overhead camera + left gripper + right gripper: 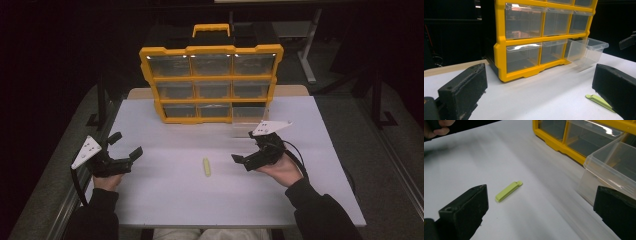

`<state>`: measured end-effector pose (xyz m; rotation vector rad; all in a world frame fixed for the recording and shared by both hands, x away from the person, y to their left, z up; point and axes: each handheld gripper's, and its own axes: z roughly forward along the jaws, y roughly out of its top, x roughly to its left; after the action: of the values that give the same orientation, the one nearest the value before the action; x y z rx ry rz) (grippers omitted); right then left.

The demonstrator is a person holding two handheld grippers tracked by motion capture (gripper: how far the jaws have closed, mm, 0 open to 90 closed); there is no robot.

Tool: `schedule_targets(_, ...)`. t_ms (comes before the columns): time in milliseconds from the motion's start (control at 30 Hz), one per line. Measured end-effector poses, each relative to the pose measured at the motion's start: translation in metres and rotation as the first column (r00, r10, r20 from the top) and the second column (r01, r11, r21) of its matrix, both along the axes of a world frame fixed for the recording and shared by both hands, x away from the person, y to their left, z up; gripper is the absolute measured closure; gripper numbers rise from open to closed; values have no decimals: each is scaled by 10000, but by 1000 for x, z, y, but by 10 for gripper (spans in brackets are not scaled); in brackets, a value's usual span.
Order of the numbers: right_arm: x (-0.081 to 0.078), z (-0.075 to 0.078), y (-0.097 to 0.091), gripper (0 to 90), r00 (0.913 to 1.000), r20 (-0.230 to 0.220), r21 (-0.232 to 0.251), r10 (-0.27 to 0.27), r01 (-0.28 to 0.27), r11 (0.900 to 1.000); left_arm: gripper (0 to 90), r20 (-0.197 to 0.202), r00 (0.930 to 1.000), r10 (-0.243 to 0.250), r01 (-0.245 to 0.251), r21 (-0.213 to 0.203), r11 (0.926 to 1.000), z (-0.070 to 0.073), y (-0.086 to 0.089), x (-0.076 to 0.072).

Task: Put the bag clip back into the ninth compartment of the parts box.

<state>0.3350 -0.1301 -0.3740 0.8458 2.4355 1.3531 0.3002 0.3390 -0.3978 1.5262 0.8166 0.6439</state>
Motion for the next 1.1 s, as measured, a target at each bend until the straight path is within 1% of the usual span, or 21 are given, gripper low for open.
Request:
schedule_targets(33, 0, 0, 0, 0, 10000, 0, 0, 0, 0, 10000, 0, 0, 10000, 0, 0, 0, 10000, 0, 0, 0)
schedule_targets(233, 4, -3, 9, 0, 9993, -274, -346, 236, -245, 9991, 0, -24, 10000, -6, 6, 4, 10000, 0, 0, 0)
schedule_targets(300, 5, -4, 13, 0, 9992, -277, -434, 303, -315, 9986, 0, -32, 10000, -9, 9, 10, 10000, 0, 0, 0)
schedule_targets(600, 8, -6, 32, 0, 9958, -549, -858, 736, -781, 9932, 0, -18, 10000, 36, -36, 3, 10000, 0, 0, -1)
schedule_targets(633, 8, -6, 33, 0, 9953, -601, -908, 761, -814, 9925, 0, -26, 10000, 37, -37, -11, 10000, 0, 0, -1)
schedule_targets(733, 11, -7, 37, 0, 9912, -1052, -954, 802, -903, 9913, 0, -38, 10000, 18, -18, 0, 10000, 0, 0, -1)
schedule_targets(767, 12, -7, 38, 0, 9904, -1109, -989, 830, -941, 9906, 0, -44, 10000, 22, -22, 12, 10000, 0, 0, -1)
schedule_targets(900, 13, -8, 43, 0, 9876, -1288, -1058, 902, -1041, 9889, 0, -55, 10000, 21, -21, 1, 10000, 0, 0, -1)
schedule_targets(1100, 14, -8, 49, 0, 9856, -1394, -1189, 954, -1123, 9865, 0, -56, 10000, 31, -31, 18, 10000, 0, 0, -1)
